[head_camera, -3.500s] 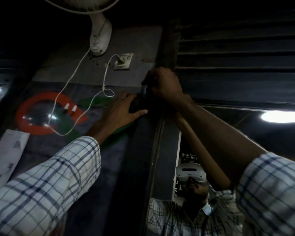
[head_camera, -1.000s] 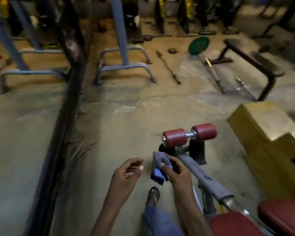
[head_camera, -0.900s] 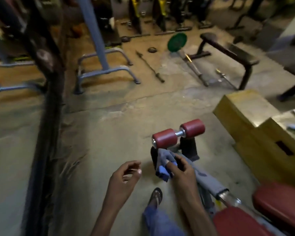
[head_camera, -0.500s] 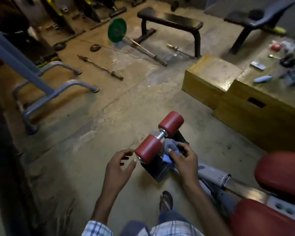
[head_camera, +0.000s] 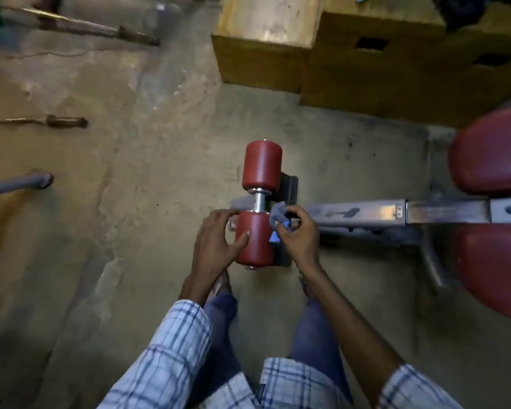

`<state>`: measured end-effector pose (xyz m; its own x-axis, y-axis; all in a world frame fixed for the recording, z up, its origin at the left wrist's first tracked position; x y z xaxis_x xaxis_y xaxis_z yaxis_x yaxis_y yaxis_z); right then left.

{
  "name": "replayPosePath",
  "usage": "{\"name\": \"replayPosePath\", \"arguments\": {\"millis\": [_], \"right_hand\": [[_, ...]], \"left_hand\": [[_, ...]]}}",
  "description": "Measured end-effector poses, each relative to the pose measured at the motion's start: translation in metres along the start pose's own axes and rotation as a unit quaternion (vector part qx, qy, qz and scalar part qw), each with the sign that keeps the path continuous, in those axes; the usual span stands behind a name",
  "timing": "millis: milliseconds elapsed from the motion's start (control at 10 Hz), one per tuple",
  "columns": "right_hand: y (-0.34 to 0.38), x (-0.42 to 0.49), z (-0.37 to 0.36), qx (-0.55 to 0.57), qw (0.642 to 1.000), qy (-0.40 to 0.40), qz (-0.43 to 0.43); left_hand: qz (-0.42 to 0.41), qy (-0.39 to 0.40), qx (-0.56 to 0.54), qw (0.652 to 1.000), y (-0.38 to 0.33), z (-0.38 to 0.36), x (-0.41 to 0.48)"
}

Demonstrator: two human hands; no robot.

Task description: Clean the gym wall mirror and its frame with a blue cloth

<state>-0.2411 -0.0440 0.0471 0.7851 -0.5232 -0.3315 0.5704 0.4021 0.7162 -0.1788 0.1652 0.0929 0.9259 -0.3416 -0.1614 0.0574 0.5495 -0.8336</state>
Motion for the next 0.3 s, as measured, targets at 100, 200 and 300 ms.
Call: {"name": "replayPosePath", "arguments": {"millis": [100,200,300], "right_hand": [[-0.021,-0.005,-0.044,-0.021,0.998,-0.042,-0.045],[-0.037,-0.015,-0.086,-0.051,0.991,-0.090,-0.081],[-0.051,-0.013,-0.123,-0.117,0.981,-0.124,-0.092]], "left_hand": [[-0.015,0.084,0.007,0.996,0.033,-0.007,0.029],[-0.027,0.158,0.036,0.986,0.071,-0.020,0.050],[-0.040,0.213,0.043,0.975,0.099,-0.040,0.063]]}}
Point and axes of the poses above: each hand's wrist, its own x-axis towards the middle knuckle, its own z-axis out of the back of the hand, y = z × x, the point moved 7 cm from there along x, towards the middle knuckle, and after that the axes turned 15 degrees about -x, right-handed, at the moved point
